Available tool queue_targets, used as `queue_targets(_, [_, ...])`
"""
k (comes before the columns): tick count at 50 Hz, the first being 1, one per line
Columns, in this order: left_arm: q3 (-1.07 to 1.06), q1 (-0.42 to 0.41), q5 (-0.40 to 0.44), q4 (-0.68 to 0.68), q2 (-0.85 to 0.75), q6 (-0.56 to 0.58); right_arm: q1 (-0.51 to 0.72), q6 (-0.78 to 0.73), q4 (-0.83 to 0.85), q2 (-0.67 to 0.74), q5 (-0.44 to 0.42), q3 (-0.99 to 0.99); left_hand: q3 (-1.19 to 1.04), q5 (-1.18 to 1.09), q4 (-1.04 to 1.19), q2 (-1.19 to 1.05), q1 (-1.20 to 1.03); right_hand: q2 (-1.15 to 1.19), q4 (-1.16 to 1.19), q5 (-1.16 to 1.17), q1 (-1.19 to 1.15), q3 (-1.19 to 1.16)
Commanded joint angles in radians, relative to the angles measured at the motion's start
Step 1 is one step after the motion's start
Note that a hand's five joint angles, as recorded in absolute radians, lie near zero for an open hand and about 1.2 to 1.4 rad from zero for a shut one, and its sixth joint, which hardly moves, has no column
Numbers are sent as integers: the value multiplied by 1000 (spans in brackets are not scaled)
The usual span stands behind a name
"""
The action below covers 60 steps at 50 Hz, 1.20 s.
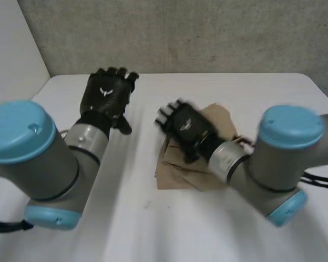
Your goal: Fold the shorts.
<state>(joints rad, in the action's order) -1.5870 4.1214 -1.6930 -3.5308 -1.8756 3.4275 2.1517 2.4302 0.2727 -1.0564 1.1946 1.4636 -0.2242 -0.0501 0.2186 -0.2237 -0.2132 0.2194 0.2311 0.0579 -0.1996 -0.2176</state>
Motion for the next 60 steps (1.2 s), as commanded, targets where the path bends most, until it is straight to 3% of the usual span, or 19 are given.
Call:
queue_targets(1, [195,-58,4,6,-120,-1,-240,707,-75,-181,23,-28,-118,-118,124,-119,-129,-45,-57,-58,25,43])
queue_targets(6, [365,-133,15,44,-267,-1,-280,774,-174,-166,31,-66,-139,-139,145,-139,-150,-45,-57,-58,25,43])
queue_targets(10, [511,-188,82,130,-410,-2,-302,669,-262,-108,39,-95,-168,-168,174,-169,-179,-45,-57,-58,25,43])
queue_targets(16, [590,-193,170,205,-542,6,-311,532,-320,-45,82,-114,-239,-238,244,-239,-250,-45,-57,-58,25,43])
queue_targets(18, [601,-185,156,205,-560,7,-309,520,-320,-34,82,-115,-353,-353,359,-354,-364,-45,-57,-58,25,43])
queue_targets(24, [599,-164,85,231,-567,28,-309,494,-326,-4,80,-132,-394,-394,400,-395,-405,-45,-57,-58,25,43])
queue_targets(31, [498,-170,76,277,-514,146,-309,491,-328,-2,82,-140,-392,-391,397,-392,-403,-45,-57,-58,25,43])
queue_targets(45, [432,-170,70,313,-494,196,-306,474,-329,19,80,-150,-380,-379,385,-380,-391,-45,-57,-58,25,43])
queue_targets(53, [433,-173,-86,316,-490,269,-247,429,-325,71,77,-149,-265,-265,271,-266,-276,-45,-57,-58,25,43])
queue_targets(60, [441,-181,-100,282,-418,259,-225,409,-319,165,85,-173,-25,-25,31,-25,-36,-45,-57,-58,25,43])
